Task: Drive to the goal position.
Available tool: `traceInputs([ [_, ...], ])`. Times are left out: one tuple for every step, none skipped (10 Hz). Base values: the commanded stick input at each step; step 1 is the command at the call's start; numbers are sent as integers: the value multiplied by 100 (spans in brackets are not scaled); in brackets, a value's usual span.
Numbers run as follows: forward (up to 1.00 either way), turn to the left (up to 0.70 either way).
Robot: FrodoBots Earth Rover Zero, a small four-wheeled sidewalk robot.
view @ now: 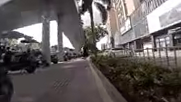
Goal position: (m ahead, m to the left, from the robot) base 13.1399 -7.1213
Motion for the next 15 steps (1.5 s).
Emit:
traceInputs([
  [45, 0],
  [45, 0],
  [45, 0],
  [45, 0],
  [45, 0],
  [45, 0],
  [45, 0],
  [45, 0],
  [45, 17],
  [45, 27],
  [45, 27],
  [45, 19],
  [45, 7],
  [45, 0],
  [45, 0],
])
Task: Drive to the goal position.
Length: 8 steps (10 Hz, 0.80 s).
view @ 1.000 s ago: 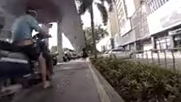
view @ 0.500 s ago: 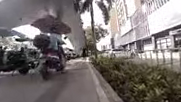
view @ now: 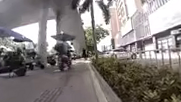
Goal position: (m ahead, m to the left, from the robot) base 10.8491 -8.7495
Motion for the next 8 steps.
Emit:
traceInputs([
  [45, 0],
  [45, 0],
  [45, 0],
  [45, 0],
  [45, 0],
  [45, 0],
  [45, 0],
  [45, 0],
])
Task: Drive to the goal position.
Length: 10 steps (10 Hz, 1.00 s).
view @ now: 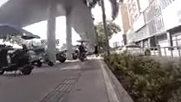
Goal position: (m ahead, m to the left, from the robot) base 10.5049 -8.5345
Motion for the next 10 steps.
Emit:
traceInputs([
  [45, 0],
  [45, 0],
  [45, 0],
  [45, 0],
  [45, 0],
  [45, 0],
  [45, 0],
  [45, 0],
  [45, 0],
  [45, 0],
])
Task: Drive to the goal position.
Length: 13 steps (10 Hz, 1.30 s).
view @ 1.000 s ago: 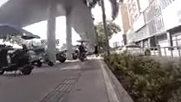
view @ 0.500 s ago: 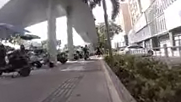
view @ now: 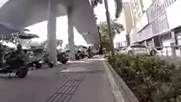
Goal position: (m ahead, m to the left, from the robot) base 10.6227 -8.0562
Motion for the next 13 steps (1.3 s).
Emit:
traceInputs([
  [45, 0],
  [45, 0],
  [45, 0],
  [45, 0],
  [45, 0],
  [45, 0],
  [45, 0],
  [45, 0],
  [45, 0],
  [45, 0],
  [45, 0],
  [45, 0],
  [45, 0],
])
